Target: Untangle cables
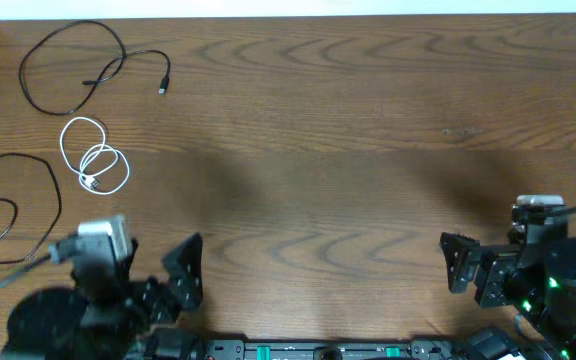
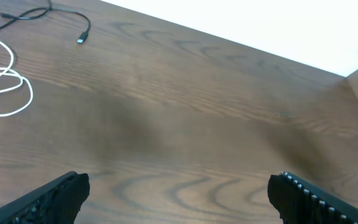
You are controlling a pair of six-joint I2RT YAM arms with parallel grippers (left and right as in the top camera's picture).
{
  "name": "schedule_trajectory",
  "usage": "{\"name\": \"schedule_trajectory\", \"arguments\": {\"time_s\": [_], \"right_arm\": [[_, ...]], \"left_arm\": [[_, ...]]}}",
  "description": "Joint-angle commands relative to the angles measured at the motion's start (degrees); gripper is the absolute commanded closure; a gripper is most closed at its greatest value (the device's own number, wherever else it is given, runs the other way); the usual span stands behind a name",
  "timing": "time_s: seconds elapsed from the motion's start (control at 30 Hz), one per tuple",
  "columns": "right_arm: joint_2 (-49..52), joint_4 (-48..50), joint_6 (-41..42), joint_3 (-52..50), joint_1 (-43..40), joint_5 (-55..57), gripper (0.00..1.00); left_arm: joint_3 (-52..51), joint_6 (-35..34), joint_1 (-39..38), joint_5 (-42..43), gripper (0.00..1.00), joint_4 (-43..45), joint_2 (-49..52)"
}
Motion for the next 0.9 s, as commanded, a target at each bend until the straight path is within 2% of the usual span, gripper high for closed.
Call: {"name": "schedule_trajectory", "arguments": {"time_s": [0.0,0.23,0.57,0.87], "right_arm": [[0.3,0.0,1.5,-2.9,-0.3,1.7,0.01],[0.3,0.0,2.2,-6.9,-0.3,1.5,0.01],[0.3,-0.5,2.1,-7.5,-0.3,1.5,0.01],[0.3,-0.5,2.1,-7.5,-0.3,1.5,0.01]], "left_arm": [[-0.8,-0.1,-0.1,-0.7,0.02,-1.9,-3.1],[-0.8,-0.1,-0.1,-0.7,0.02,-6.9,-4.5],[-0.8,-0.1,-0.1,-0.7,0.02,-14.4,-4.5],[-0.8,-0.1,-0.1,-0.7,0.02,-15.8,-4.5]]}}
